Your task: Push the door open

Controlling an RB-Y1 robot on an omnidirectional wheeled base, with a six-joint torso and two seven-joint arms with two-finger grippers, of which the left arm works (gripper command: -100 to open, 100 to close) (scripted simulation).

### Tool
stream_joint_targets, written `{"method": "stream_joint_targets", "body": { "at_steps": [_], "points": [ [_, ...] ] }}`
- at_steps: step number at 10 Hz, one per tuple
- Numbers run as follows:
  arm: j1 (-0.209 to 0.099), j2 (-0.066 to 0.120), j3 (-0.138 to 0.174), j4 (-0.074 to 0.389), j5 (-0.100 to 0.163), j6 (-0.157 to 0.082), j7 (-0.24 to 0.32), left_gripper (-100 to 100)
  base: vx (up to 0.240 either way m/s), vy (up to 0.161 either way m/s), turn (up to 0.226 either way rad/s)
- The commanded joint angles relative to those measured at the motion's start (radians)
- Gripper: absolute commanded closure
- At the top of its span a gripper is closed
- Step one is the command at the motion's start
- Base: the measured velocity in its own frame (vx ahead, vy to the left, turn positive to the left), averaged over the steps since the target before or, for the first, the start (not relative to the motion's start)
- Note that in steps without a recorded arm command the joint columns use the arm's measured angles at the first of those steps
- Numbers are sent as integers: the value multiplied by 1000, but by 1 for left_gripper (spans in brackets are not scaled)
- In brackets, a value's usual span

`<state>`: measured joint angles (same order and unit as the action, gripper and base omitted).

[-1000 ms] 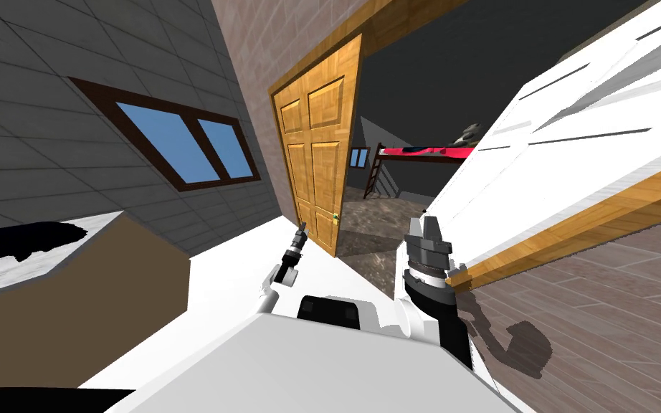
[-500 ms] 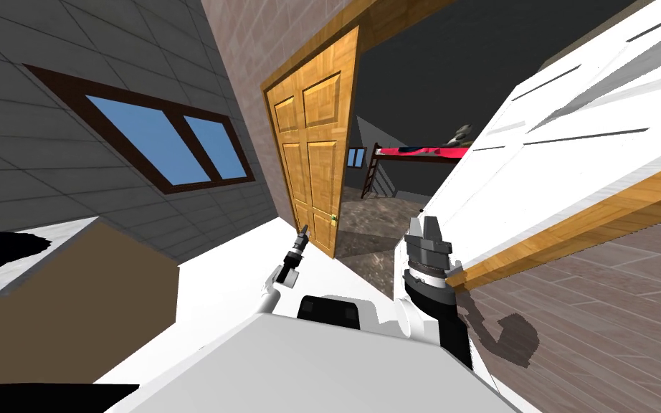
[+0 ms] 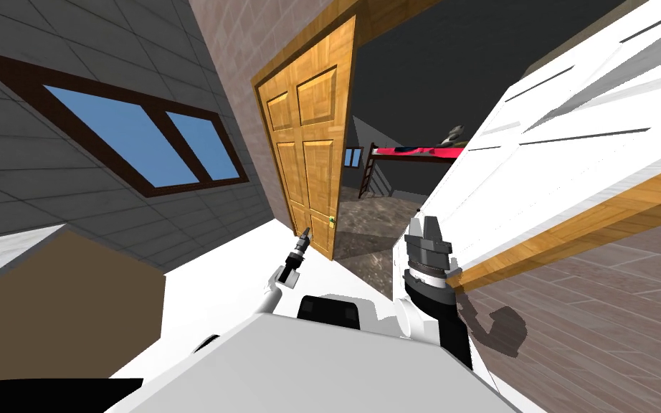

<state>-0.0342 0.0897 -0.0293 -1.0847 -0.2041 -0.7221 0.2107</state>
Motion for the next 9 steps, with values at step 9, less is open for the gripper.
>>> {"method": "stream_joint_targets", "body": {
  "at_steps": [9],
  "points": [
    [-93, 0, 3, 261, -46, -75, 36, -100, 65, 23, -67]
  ]
}}
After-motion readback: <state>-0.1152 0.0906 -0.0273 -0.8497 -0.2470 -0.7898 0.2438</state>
